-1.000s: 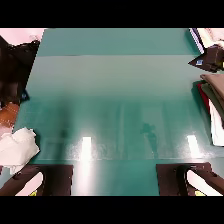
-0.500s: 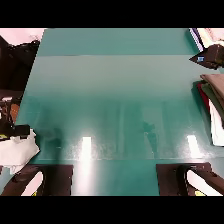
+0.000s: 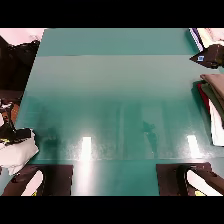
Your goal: Fold the shirts.
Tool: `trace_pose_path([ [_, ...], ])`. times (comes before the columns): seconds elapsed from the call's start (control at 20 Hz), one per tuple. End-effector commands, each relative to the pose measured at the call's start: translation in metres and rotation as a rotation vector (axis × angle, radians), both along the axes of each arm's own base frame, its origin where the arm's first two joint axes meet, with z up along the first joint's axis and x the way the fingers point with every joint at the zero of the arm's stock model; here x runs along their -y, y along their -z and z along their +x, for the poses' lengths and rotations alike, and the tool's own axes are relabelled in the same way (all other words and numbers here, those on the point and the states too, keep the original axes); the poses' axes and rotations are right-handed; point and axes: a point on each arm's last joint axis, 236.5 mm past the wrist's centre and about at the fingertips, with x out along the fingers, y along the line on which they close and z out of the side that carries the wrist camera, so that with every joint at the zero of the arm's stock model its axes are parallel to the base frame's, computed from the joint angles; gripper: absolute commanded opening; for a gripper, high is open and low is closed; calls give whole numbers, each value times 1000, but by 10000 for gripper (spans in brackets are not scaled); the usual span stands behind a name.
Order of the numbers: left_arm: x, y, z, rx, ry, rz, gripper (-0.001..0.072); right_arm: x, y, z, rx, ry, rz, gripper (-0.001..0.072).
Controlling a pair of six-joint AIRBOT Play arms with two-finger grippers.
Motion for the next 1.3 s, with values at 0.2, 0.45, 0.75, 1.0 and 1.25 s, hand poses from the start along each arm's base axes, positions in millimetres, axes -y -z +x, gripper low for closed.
trace_pose_path([
  [0.2,122,-178,100,486,416,-314,33,-1,-15,9,58,18,21,19],
  [0.45,235,-328,86,845,772,-516,33,3,-66,22,193,30,8,19],
  [0.75,327,-306,103,704,959,-713,33,3,-107,37,258,24,7,19],
  [1.0,386,-181,152,374,1012,-746,34,0,-102,32,207,-21,-18,18],
  [1.25,340,-141,199,317,814,-727,605,9,-93,32,183,-3,-58,19],
])
